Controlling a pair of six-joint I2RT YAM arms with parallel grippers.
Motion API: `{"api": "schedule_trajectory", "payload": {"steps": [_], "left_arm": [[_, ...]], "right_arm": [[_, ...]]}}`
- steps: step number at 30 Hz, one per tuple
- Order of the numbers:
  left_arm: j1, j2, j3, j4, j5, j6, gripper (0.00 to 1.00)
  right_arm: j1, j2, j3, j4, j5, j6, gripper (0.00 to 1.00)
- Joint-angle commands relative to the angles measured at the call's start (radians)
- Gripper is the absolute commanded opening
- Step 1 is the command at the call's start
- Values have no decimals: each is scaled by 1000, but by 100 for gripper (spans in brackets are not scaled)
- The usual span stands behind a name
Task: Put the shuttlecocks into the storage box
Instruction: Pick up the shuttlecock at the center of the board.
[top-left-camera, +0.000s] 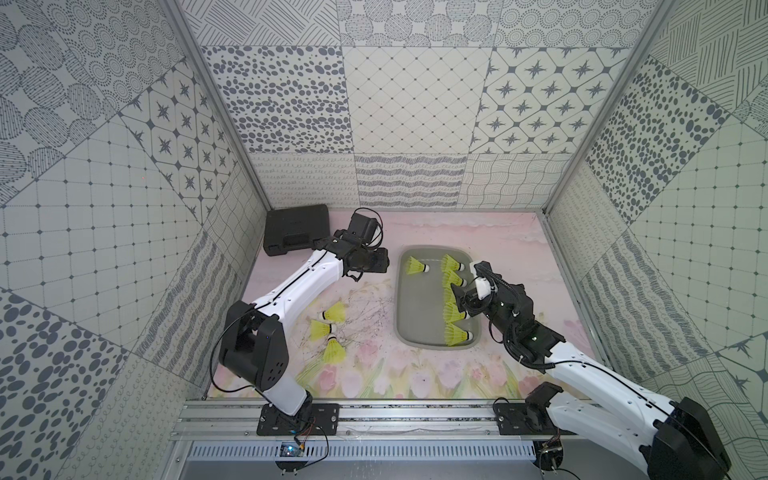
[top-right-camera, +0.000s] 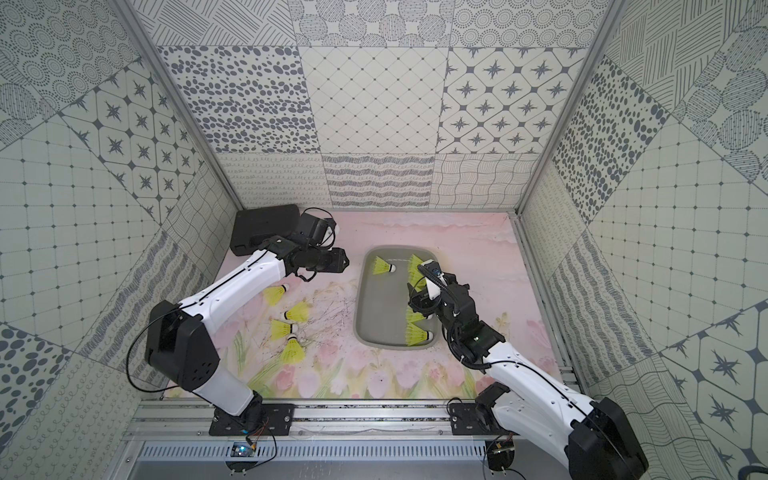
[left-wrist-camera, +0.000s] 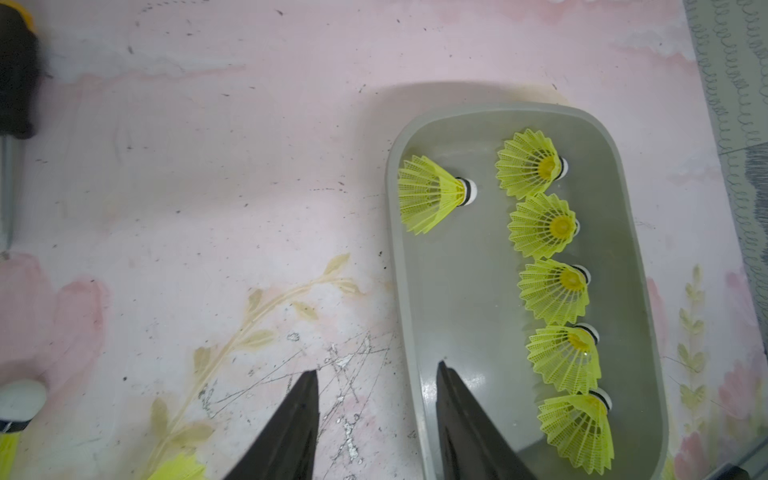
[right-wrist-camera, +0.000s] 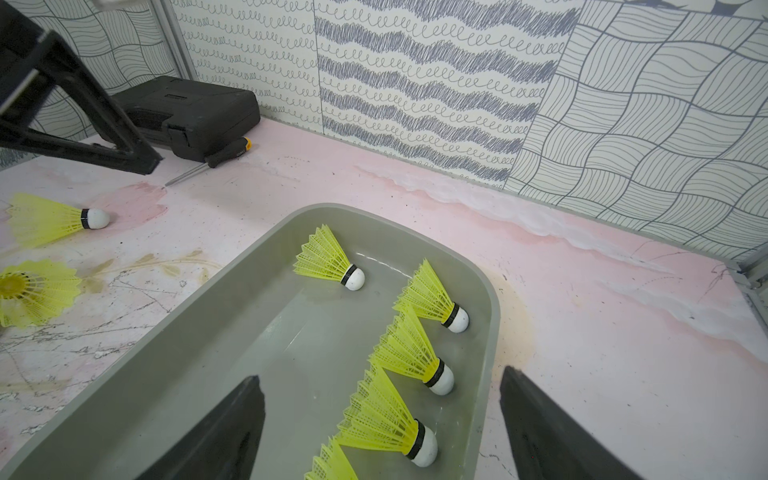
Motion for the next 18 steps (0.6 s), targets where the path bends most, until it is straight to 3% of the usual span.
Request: {"api": "schedule_trajectory", "payload": {"steps": [1, 8, 18], "left_arm": [[3, -108, -99, -59, -260, -65, 51], [3, -225, -232, -111, -383, -140, 54], [3, -260, -341, -162, -437, -256, 56]], "right_arm": [[-5, 9, -4, 32, -10, 11, 92], [-7, 22, -4, 36, -13, 16, 92], [-10, 27, -8, 38, -8, 11, 92]]}}
